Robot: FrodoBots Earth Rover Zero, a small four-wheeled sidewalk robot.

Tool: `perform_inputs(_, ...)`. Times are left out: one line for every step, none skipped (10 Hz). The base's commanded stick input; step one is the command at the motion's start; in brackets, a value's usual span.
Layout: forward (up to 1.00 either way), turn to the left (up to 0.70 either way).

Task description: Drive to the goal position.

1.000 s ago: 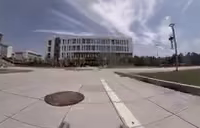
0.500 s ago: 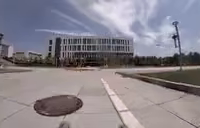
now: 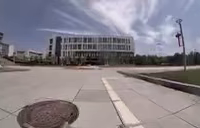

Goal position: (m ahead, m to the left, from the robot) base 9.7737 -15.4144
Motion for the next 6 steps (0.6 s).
perform_inputs(0.7, 0.0)
perform_inputs(0.7, 0.0)
perform_inputs(0.7, 0.0)
perform_inputs(0.7, 0.0)
perform_inputs(0.7, 0.0)
perform_inputs(0.7, 0.0)
